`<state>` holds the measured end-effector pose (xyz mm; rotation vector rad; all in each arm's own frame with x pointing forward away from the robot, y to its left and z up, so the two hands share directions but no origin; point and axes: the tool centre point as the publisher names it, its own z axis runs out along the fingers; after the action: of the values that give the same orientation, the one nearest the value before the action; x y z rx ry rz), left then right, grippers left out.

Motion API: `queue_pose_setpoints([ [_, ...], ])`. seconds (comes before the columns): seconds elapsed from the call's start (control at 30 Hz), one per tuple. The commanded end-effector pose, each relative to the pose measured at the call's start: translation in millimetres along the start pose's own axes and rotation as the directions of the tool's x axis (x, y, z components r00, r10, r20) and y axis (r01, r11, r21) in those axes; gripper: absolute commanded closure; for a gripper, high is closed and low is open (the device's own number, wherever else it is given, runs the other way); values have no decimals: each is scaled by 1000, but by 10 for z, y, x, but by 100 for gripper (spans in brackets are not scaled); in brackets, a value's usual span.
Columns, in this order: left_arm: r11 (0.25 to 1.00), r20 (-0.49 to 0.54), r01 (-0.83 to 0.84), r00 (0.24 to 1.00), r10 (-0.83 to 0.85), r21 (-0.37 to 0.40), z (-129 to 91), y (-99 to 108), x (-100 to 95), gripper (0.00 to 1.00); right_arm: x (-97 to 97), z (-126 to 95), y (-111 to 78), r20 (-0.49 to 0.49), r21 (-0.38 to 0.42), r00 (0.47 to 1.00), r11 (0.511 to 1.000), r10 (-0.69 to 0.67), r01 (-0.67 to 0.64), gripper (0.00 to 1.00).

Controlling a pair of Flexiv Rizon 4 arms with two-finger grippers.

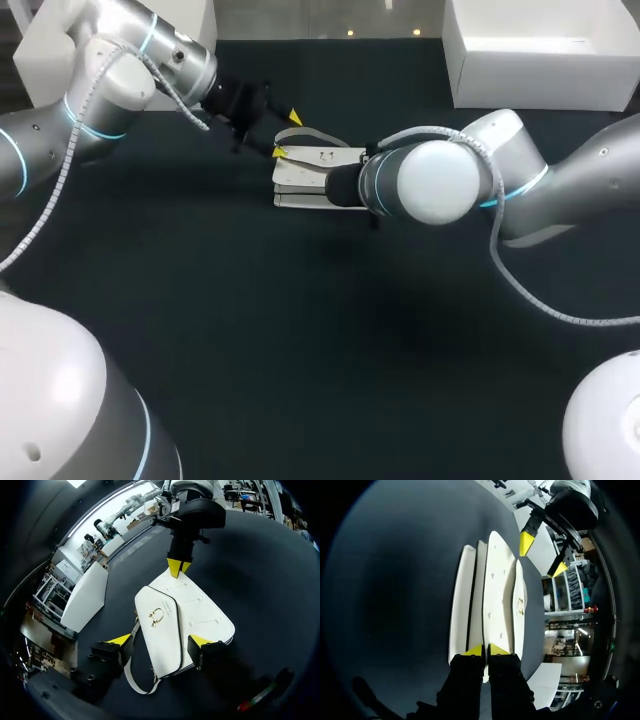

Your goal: Pick up the bag, open it, inspect its contents, close it, and place it on the opposite side

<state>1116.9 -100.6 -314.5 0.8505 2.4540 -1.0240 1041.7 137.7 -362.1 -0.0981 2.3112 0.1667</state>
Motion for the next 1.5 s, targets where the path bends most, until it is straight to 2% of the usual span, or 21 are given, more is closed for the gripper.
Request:
queue_pose_setpoints([
  [0.03,1000,56,-17,998,17,-9,75,-46,85,11,16,14,1,7,-3,1000,1000,1,-1,100],
  [0.17,1000,38,-25,999,26,-15,147,-67,87,13,16,14,1,7,-3,1000,1000,1,-1,100],
  [0.2,999,32,-32,999,32,-23,171,-68,89,19,16,14,1,7,-3,1000,1000,1,-1,100],
  [0.27,999,28,-35,999,36,-31,213,-64,94,23,16,14,1,7,-3,1000,1000,1,-1,100],
  [0.37,998,25,-37,999,38,-42,261,-47,89,49,16,14,1,7,-3,1000,1000,1,-1,100],
  [0.4,998,24,-37,999,38,-43,272,-41,87,52,16,14,1,7,-3,1000,1000,1,-1,100],
  [0.83,994,30,-67,997,70,-90,364,-27,83,59,16,14,1,7,-3,1000,1000,1,-1,100],
  [1.1,991,47,-55,997,61,-120,432,17,-9,65,16,14,1,7,-3,1000,1000,1,-1,100],
  [1.2,991,52,-45,997,52,-124,430,17,-37,75,16,14,1,7,-3,1000,1000,1,-1,100],
  [1.33,991,53,-18,998,26,-133,416,28,-74,100,16,14,1,7,-3,1000,1000,1,-1,100],
  [1.5,991,47,41,998,-35,-124,336,55,-163,100,16,14,1,7,-3,1000,1000,1,-1,100],
])
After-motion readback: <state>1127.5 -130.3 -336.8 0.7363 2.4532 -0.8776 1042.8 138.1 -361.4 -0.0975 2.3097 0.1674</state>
